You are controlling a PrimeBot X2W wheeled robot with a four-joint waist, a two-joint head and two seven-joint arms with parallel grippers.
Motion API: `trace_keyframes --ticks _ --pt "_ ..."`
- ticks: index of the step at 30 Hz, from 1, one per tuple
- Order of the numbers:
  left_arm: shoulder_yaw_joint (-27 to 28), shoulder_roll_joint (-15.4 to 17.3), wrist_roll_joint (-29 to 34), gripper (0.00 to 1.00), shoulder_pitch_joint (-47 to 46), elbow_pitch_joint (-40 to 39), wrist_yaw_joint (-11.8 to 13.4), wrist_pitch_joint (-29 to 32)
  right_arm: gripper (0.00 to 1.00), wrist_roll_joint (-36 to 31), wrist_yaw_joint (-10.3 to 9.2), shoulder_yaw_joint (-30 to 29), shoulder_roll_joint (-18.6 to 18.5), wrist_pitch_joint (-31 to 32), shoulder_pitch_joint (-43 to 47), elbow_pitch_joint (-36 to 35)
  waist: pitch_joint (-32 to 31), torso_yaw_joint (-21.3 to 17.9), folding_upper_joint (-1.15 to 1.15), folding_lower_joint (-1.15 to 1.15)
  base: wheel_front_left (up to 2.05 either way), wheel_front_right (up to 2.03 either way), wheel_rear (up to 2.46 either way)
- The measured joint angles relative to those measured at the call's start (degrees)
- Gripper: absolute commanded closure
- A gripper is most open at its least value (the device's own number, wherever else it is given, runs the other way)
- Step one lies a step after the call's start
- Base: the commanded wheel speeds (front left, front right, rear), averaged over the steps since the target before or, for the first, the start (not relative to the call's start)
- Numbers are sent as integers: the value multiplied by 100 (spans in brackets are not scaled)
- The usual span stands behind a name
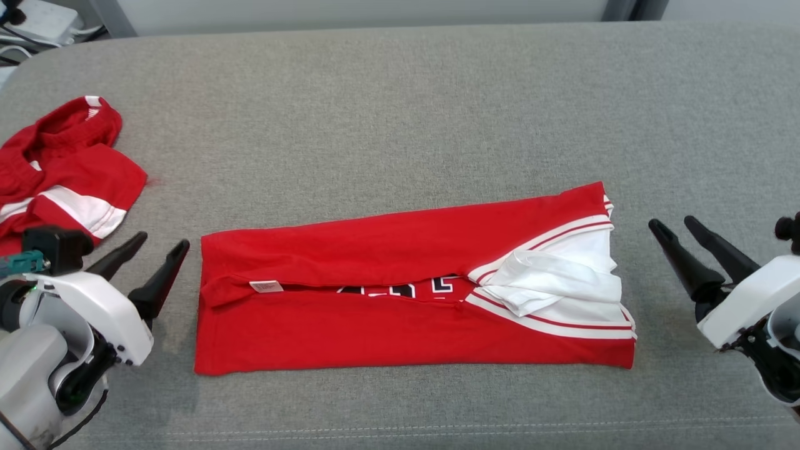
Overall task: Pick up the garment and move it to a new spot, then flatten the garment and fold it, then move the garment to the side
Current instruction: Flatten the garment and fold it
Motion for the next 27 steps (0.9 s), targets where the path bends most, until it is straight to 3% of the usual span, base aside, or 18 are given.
trace_keyframes --ticks 6,7,15,19,27 --pt "1449 -493 745 0 462 156 137 -16 0 -654 0 -242 439 -98 161 651 -190 93 0 0 0 0 0" --pt "1891 -673 1048 0 779 100 208 -16 0 -896 0 -355 625 -140 250 871 -245 122 0 0 0 0 0" --pt "3551 -1232 2288 0 1760 -361 446 -16 0 -1748 0 -1361 1347 -141 733 1367 -347 223 0 0 0 0 0" --pt "4154 -1538 2838 0 2199 -575 566 -16 0 -2201 0 -1788 1684 -141 962 1578 -373 279 0 0 0 0 0" --pt "4866 -2004 3574 0 2808 -789 538 -16 0 -2816 0 -2401 2102 -142 1207 1879 -433 395 0 0 0 0 0"
